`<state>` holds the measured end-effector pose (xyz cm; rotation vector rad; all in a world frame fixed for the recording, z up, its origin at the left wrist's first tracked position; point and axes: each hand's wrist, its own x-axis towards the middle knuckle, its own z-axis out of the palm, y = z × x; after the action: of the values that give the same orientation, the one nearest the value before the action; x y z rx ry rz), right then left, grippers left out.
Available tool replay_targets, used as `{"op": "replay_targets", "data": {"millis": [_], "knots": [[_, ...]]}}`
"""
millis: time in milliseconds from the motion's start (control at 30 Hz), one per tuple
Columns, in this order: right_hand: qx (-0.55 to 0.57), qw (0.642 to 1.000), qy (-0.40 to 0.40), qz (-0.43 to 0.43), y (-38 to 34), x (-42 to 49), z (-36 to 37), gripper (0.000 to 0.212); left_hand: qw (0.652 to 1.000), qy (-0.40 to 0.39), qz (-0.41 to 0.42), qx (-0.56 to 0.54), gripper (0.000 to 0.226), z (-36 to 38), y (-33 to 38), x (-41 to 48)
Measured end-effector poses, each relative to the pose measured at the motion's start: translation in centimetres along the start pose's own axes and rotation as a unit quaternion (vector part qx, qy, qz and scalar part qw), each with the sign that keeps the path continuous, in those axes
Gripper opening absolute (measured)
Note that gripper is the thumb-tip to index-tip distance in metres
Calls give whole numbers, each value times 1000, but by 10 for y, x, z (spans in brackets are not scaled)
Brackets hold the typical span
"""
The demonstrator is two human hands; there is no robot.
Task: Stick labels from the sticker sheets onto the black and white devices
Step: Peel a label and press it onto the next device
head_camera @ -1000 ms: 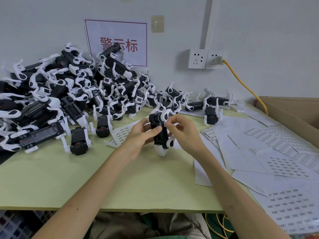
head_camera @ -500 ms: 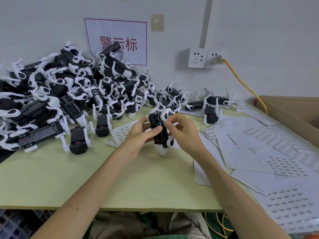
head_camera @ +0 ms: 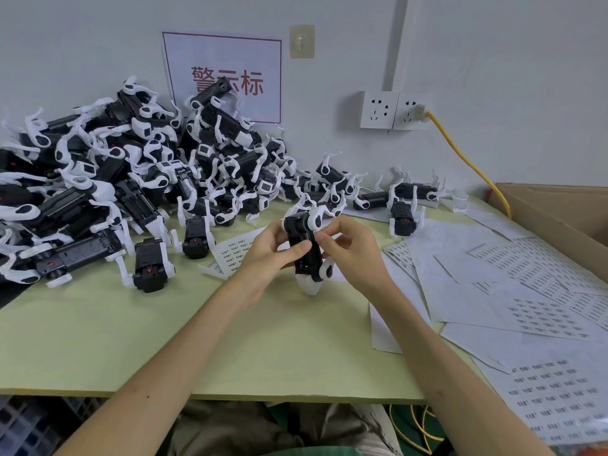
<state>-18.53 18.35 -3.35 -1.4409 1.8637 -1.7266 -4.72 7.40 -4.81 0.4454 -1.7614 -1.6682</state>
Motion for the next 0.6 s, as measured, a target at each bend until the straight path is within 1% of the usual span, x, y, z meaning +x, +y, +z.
{"op": "replay_targets", "data": {"millis": [133,233,267,367,433,500,600], "knots": [[58,997,-13,42,0,2,-5,18,999,-20,13,22,40,-2,3,-1],[84,994,-7,74,0,3,-11,26,999,-36,6,10,44,-1,6,-4],[96,991,-16,87,0,3,-12,24,999,-41,-2,-3,45,0,7,-4],[182,973,-59,129,-1,4,-8,10,997,-46,-26,-63,47,4,7,-4],[211,964,-66,147,-2,4,-8,12,995,-51,-28,-83,48,4,7,-5],[214,963,-74,143,-3,4,-8,11,995,-57,-28,-82,46,4,8,-6],[189,973,-66,116,-2,2,-8,3,995,-66,-24,-68,39,4,6,-6]]}}
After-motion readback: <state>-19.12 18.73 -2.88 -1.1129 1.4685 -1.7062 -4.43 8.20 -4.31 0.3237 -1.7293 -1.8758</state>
